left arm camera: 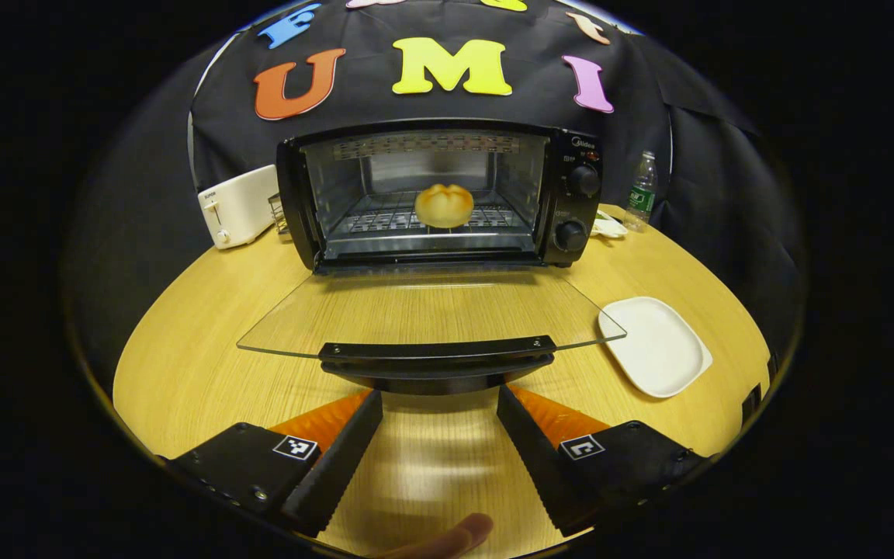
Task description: Open the electric oven with the left hand, put the food in, and close the electric oven.
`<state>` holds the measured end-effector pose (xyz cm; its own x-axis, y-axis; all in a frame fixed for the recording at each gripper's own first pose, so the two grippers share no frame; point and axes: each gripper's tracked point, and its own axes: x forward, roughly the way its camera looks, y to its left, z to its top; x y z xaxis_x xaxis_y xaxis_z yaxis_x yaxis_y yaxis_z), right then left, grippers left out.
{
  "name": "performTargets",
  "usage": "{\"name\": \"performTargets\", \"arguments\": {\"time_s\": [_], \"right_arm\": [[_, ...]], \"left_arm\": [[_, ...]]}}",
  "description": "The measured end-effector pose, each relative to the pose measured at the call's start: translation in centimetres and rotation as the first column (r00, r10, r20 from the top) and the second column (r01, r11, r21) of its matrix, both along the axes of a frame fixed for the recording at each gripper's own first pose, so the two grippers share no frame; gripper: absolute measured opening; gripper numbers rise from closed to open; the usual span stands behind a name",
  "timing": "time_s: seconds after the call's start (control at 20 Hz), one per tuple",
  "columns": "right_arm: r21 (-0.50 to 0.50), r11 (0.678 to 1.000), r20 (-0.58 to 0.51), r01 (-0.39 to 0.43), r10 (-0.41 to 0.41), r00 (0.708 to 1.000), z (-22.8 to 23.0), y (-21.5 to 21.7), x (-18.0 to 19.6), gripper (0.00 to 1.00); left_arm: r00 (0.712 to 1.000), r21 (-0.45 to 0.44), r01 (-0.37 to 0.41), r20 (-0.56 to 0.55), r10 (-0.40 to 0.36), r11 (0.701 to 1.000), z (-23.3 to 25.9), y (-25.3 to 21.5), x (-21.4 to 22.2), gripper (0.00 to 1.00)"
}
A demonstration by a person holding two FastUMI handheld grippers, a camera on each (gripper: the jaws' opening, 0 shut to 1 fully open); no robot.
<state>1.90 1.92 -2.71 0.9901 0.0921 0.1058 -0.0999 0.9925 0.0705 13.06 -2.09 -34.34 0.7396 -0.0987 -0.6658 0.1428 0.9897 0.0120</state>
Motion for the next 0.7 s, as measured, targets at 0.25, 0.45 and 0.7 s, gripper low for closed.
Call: {"name": "performTargets", "arguments": {"time_s": [0.25,0.45,0.7], "right_arm": [[0.001,1.000,-0.005,0.015,-0.015,1.000,-0.2,-0.5,0.1,0.96],[0.009,1.000,-0.011,0.019,-0.019,1.000,-0.7,-0.7,0.1,0.96],[0.017,1.000,-0.030,0.016,-0.015,0.999,-1.3,-0.9,0.6,0.96]], "left_arm": [[0.999,-0.015,0.013,0.033,-0.012,1.000,1.6,0.2,0.9,1.00],[0.997,-0.007,-0.004,0.080,0.005,1.000,2.9,1.0,2.3,0.98],[0.993,-0.014,-0.014,0.119,0.015,1.000,3.8,1.4,4.0,0.98]]}}
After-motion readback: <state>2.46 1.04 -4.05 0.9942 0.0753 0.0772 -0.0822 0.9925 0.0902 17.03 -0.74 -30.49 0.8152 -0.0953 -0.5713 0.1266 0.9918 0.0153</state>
